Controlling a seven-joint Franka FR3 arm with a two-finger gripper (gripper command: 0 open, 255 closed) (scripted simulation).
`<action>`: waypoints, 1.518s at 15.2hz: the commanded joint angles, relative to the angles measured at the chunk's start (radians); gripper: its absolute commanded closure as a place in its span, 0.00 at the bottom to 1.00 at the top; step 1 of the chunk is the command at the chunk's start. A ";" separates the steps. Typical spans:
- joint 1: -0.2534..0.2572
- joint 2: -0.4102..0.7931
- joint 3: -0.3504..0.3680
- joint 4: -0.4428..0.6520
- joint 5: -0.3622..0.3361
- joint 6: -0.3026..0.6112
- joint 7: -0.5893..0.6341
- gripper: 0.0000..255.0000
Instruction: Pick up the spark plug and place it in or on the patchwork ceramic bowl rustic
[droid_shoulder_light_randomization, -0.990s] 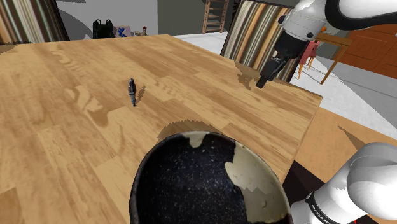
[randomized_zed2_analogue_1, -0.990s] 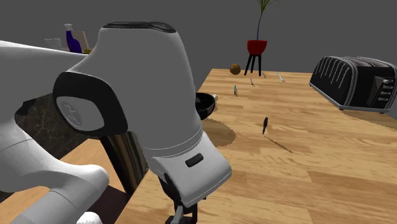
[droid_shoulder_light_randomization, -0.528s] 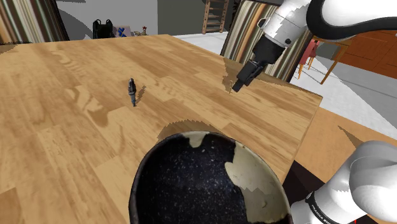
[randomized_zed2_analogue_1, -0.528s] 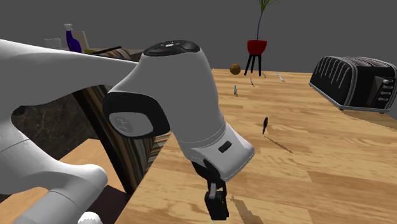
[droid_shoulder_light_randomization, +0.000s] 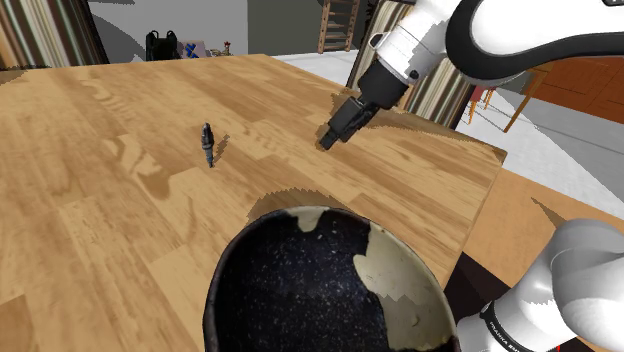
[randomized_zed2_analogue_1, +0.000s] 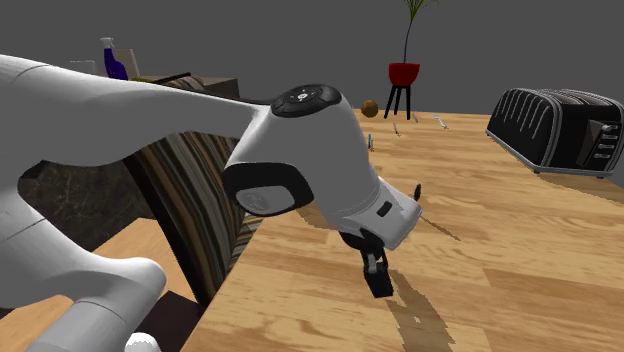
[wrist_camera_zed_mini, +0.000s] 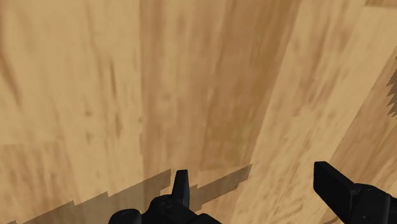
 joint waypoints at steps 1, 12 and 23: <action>0.026 0.045 0.013 0.024 0.038 0.057 -0.007 0.00; 0.158 0.262 0.082 0.186 0.227 0.314 -0.078 0.00; 0.209 0.433 0.129 0.302 0.275 0.456 -0.110 0.00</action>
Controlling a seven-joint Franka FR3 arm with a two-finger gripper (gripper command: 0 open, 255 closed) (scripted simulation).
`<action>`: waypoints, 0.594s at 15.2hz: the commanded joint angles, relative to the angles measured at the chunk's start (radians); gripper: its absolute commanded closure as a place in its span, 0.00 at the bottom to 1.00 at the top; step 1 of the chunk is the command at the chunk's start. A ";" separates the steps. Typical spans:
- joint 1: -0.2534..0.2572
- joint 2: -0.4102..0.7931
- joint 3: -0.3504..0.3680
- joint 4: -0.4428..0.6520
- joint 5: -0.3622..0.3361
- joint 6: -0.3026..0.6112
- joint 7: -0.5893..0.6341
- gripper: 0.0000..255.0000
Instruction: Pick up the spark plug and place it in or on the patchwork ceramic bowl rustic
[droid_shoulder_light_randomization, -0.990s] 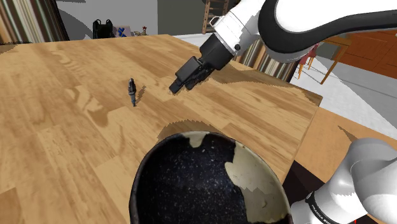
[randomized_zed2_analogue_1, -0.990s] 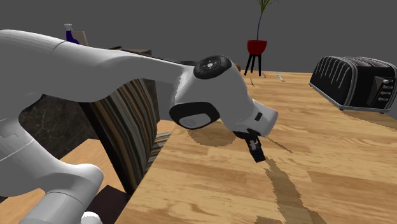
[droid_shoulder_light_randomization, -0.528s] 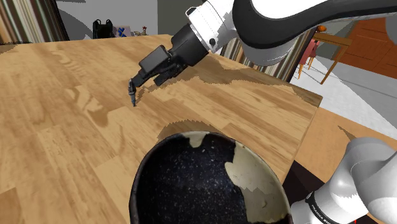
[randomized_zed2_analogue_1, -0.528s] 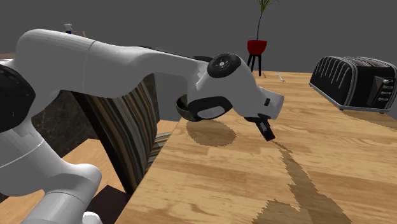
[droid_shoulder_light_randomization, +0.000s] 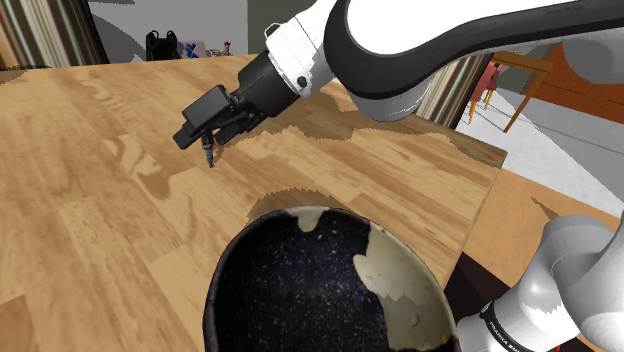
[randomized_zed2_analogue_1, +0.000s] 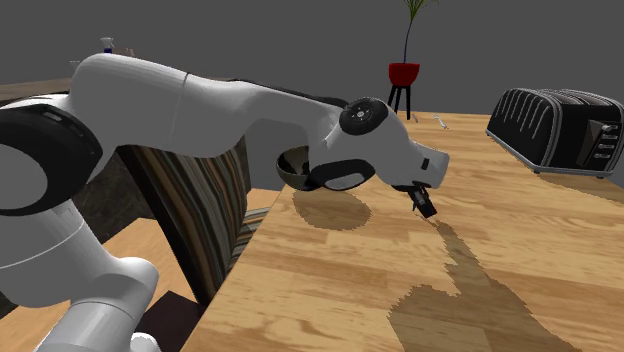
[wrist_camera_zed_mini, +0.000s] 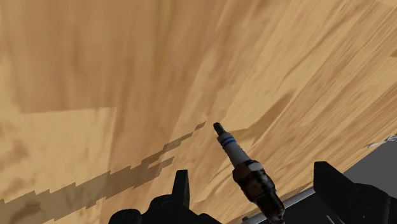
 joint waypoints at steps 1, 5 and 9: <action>0.003 0.020 0.005 0.009 -0.004 0.014 0.003 0.00; 0.003 0.020 0.005 0.009 -0.004 0.014 0.003 0.00; 0.003 0.020 0.005 0.009 -0.004 0.014 0.003 1.00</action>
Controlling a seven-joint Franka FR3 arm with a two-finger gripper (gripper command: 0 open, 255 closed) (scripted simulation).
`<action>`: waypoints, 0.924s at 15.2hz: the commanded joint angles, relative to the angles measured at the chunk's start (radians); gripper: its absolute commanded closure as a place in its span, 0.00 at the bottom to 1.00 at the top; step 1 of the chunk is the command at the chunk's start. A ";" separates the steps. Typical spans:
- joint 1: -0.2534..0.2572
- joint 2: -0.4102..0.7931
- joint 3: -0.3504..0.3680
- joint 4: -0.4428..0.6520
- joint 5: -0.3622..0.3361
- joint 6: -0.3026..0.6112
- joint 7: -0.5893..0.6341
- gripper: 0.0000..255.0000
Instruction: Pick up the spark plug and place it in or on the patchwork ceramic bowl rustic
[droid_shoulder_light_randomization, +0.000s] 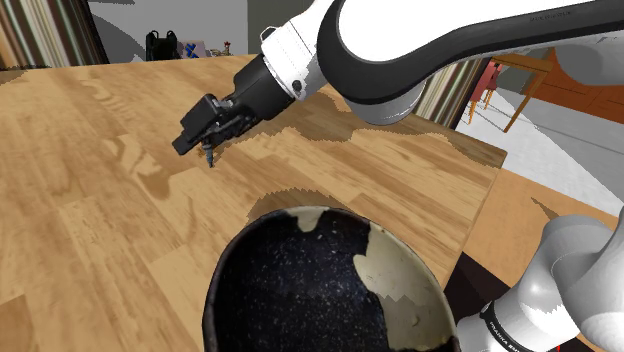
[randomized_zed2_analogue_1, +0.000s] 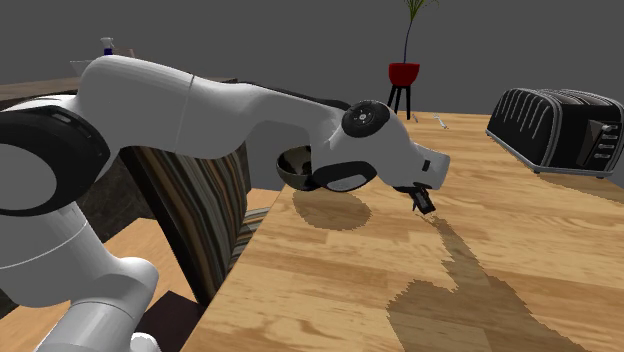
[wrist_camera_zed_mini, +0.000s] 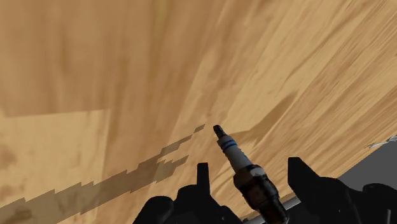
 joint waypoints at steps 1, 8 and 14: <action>0.000 0.000 0.000 0.000 0.000 0.000 0.000 1.00; 0.000 0.000 0.000 0.000 0.000 0.000 0.000 1.00; -0.010 -0.017 -0.002 0.044 -0.047 -0.056 0.052 1.00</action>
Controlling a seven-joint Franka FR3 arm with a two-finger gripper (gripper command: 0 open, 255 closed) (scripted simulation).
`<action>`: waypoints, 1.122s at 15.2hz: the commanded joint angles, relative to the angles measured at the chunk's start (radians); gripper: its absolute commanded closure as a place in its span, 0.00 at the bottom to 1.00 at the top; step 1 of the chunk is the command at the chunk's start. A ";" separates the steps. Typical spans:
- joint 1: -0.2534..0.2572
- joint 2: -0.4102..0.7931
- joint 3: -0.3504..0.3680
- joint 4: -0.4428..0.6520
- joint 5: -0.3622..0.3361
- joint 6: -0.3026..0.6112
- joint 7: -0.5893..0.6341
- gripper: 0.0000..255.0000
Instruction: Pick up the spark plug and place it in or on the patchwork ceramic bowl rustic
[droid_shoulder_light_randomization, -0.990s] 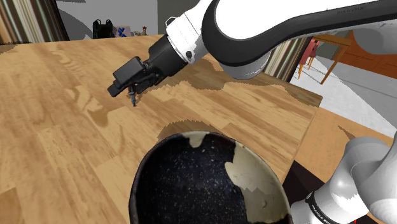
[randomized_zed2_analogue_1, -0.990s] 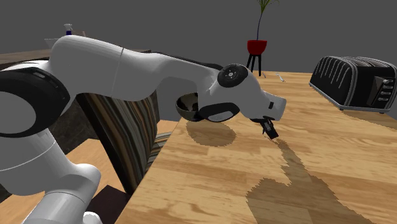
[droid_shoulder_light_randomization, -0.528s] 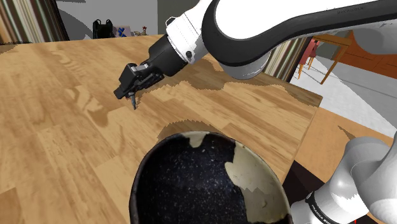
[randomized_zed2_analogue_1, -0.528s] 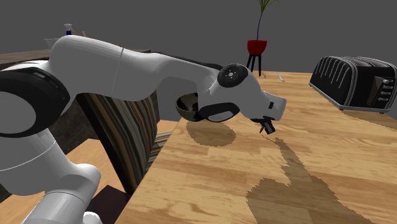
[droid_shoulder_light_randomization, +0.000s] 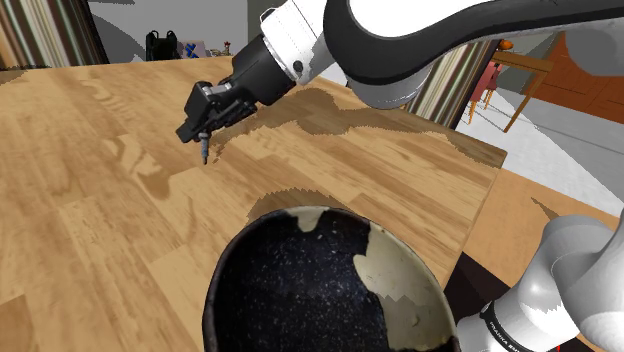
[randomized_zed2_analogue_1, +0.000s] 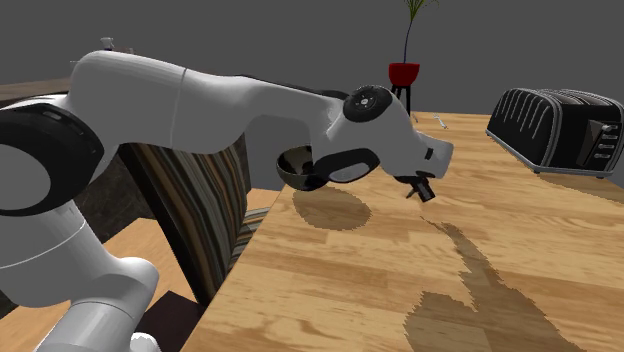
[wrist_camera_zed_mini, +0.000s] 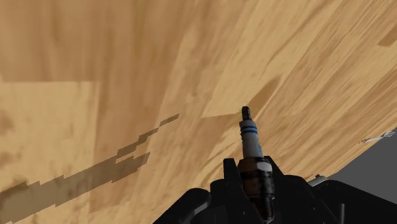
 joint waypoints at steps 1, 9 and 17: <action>-0.004 -0.008 -0.001 0.014 -0.014 -0.022 0.016 1.00; -0.018 -0.022 -0.004 0.100 -0.075 -0.114 0.086 1.00; -0.029 -0.022 -0.006 0.201 -0.127 -0.210 0.147 1.00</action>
